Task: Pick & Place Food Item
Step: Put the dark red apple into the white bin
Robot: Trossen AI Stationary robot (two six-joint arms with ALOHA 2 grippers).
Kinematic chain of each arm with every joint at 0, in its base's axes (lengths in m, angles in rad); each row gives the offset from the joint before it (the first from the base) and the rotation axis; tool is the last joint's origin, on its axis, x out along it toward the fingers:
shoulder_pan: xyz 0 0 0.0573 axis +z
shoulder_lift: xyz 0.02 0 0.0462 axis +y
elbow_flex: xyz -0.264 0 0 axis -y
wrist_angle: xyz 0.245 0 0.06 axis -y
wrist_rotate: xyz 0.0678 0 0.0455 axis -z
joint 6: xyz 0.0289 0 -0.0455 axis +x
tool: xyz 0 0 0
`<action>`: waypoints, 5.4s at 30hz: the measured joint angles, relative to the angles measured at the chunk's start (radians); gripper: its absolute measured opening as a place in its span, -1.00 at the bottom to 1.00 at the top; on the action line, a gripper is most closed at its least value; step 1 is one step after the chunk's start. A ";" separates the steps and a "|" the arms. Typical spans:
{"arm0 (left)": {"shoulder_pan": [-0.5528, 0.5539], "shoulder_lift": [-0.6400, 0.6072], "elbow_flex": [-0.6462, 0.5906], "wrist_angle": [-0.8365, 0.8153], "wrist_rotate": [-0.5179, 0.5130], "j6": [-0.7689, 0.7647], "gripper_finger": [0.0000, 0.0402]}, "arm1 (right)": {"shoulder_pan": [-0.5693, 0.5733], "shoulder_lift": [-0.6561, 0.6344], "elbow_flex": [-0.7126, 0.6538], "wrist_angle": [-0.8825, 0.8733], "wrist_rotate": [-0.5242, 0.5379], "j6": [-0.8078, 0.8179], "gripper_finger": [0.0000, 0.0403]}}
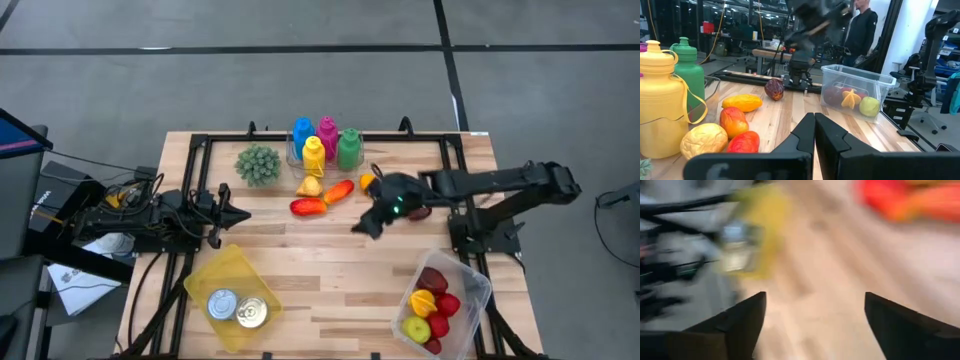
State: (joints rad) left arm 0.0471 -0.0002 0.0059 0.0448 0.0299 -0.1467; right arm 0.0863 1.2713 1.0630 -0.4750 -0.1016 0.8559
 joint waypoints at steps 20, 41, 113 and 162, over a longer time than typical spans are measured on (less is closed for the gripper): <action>0.000 0.000 0.000 0.000 0.000 0.000 -1.00 | -0.349 0.169 0.002 -0.730 0.201 -0.300 0.93; 0.000 0.000 0.000 0.000 0.000 0.000 -1.00 | -0.343 0.287 -0.004 -0.873 0.313 -0.221 0.93; 0.000 0.000 0.000 0.000 0.000 0.000 -1.00 | 0.621 -0.002 0.367 -0.746 0.040 0.637 0.04; 0.000 0.000 0.000 0.000 0.000 0.000 -1.00 | 0.771 0.354 0.366 -0.721 -0.029 0.652 0.16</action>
State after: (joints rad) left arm 0.0474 -0.0002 0.0063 0.0448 0.0299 -0.1467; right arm 0.8570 1.6257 1.4291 -1.1962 -0.1304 1.5082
